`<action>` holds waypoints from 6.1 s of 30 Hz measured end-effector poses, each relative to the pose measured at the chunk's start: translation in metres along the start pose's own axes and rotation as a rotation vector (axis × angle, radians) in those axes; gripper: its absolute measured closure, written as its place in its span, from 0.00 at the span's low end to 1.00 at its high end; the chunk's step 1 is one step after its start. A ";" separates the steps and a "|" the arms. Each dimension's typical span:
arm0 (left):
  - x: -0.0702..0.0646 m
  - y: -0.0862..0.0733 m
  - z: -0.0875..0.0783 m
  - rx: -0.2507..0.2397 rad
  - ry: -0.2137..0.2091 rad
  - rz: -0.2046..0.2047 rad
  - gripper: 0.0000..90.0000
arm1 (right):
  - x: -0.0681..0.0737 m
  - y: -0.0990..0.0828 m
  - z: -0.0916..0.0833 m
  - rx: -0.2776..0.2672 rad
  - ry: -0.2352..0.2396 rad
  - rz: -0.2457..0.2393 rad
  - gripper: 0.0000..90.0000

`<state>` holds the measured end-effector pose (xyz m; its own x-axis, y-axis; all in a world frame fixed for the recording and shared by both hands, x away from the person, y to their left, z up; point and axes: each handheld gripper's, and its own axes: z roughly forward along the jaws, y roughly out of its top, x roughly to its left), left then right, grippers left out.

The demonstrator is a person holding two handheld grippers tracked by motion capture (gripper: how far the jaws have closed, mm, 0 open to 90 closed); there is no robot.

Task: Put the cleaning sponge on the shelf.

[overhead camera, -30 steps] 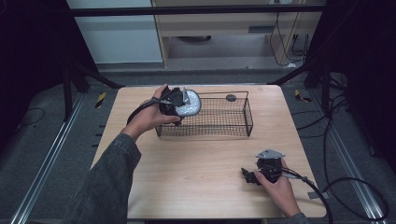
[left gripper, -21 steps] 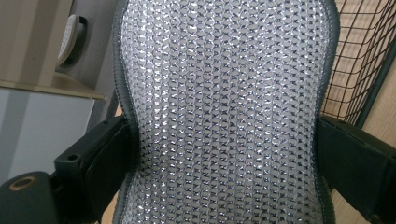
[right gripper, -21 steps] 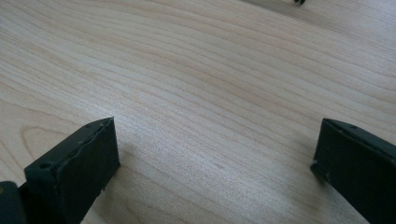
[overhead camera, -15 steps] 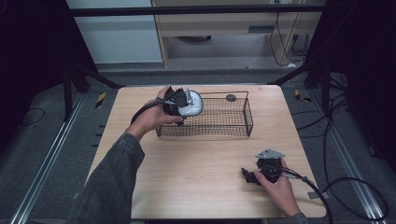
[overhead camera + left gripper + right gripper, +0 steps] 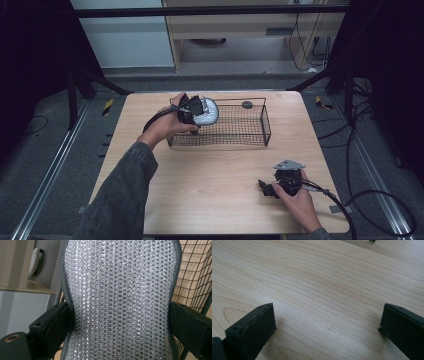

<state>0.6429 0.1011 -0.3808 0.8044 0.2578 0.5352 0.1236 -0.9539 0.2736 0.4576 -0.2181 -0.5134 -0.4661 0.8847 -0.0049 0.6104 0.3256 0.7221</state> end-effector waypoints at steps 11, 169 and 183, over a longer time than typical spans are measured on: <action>0.001 0.000 0.007 -0.007 -0.045 -0.013 0.05 | 0.000 0.000 0.000 0.000 -0.001 -0.002 0.00; -0.135 -0.153 -0.021 -0.115 -0.093 -0.674 0.05 | 0.000 0.000 0.000 -0.001 0.000 0.001 0.00; -0.114 -0.205 -0.007 -0.076 -0.002 -0.842 0.05 | 0.000 0.000 0.000 0.000 0.001 0.000 0.00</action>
<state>0.5215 0.2681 -0.4922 0.4622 0.8776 0.1275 0.6427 -0.4306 0.6337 0.4575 -0.2181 -0.5133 -0.4666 0.8844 -0.0040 0.6108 0.3255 0.7218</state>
